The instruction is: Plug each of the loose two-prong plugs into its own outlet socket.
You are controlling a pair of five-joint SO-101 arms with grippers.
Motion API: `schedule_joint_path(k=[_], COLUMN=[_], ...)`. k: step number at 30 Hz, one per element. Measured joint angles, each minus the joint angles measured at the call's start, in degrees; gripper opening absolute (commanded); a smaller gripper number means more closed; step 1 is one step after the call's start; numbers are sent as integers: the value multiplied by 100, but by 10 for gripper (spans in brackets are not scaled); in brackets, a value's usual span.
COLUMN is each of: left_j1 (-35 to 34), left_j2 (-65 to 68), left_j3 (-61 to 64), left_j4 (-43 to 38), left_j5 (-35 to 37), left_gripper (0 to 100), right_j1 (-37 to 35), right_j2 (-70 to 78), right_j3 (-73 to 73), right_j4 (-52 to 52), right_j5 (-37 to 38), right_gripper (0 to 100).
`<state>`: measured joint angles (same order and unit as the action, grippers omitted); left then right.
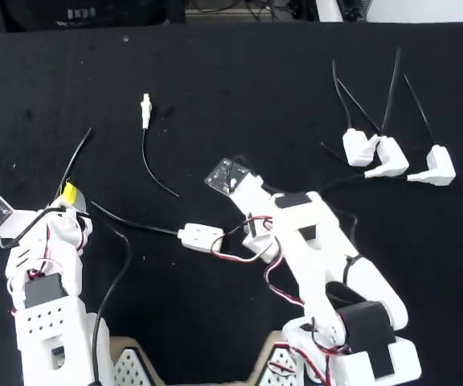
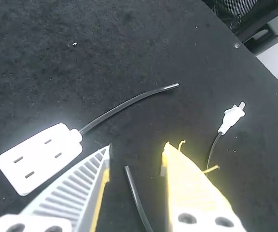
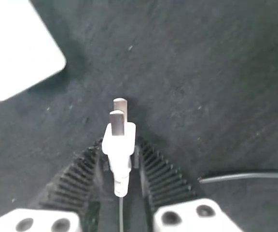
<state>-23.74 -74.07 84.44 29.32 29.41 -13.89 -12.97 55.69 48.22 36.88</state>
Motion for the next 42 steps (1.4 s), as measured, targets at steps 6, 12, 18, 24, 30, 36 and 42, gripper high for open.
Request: schedule_joint_path(k=[6, 12, 18, 24, 30, 36, 42], left_j1=[0, 0, 0, 9, 774, 2040, 2585], left_j2=[0, 0, 0, 0, 0, 0, 0], left_j3=[0, 0, 0, 0, 0, 0, 0], left_j4=[0, 0, 0, 0, 0, 0, 0], left_j5=[0, 0, 0, 0, -571, -1433, -1459], left_gripper=[181, 181, 181, 182, 181, 182, 181], right_j1=[-44, 167, 255, 264, -475, -1890, -2277], right_j2=[-88, -141, -141, -615, -2251, -3341, -3332], right_j3=[0, 44, 44, 44, 396, 1459, 1978], right_j4=[299, 413, 396, 607, 1389, 387, -1064], right_j5=[0, 18, 193, 114, -422, -1565, -1978], right_gripper=[109, 75, 10, 11, 11, 11, 11])
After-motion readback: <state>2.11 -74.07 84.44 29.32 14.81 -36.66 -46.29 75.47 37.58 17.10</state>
